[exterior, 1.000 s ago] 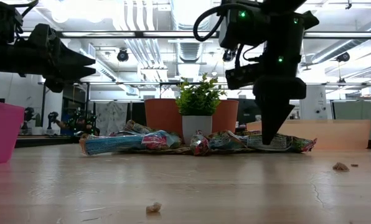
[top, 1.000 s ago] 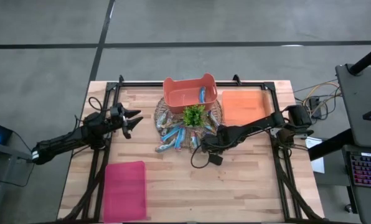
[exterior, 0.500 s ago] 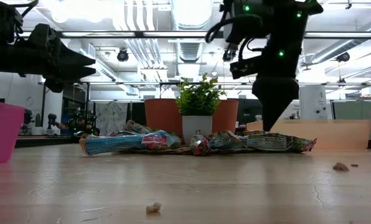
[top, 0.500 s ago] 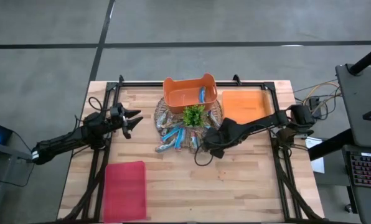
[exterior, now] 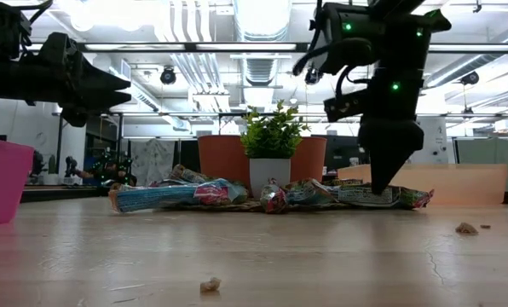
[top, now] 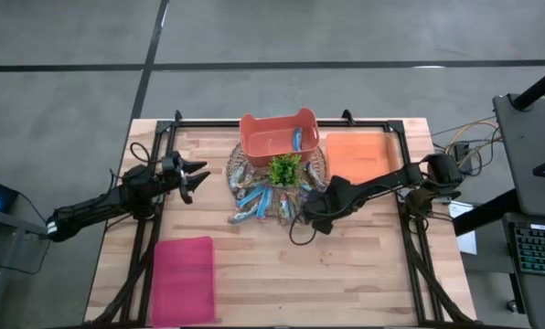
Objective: Pick and place Granola Bars by type
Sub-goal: Put the blue granola bar into the dark orange bin
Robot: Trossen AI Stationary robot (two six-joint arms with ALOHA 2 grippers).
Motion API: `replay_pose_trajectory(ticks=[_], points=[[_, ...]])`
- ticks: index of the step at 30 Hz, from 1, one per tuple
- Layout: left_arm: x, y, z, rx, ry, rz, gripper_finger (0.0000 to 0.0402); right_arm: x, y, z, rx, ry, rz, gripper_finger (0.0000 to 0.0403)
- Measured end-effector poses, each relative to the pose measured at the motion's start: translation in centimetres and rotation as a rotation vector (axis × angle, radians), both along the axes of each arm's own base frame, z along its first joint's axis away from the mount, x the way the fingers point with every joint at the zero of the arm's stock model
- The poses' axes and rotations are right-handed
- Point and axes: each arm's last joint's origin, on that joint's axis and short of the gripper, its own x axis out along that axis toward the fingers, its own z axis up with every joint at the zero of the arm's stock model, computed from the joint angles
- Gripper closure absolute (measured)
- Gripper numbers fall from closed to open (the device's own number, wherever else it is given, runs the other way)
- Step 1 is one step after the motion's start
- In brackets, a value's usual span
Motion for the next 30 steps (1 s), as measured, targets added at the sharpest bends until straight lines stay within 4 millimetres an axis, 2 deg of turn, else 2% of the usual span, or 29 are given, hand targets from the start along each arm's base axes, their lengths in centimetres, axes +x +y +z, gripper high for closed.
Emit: replay_pose_trajectory(ticks=[8,16,19,26,30], points=[[0.0,0.0,0.0,0.0,0.0,0.0,0.0228,0.3,0.2,-1.9,0.051,0.002,0.005,0.0164],[0.0,0.0,0.0,0.0,0.0,0.0,0.0228,0.0,-0.2,-2.5,0.051,0.019,-0.01,0.0194],[0.0,0.0,0.0,0.0,0.001,0.0,0.0228,0.0,-0.2,-2.6,0.072,0.023,-0.004,0.0231],[0.0,0.0,0.0,0.0,0.001,0.0,0.0228,-0.1,-0.2,-2.6,0.077,0.035,0.001,0.0356],[0.0,0.0,0.0,0.0,0.0,0.0,0.0228,-0.2,-0.1,-2.4,0.078,0.03,0.002,0.037]])
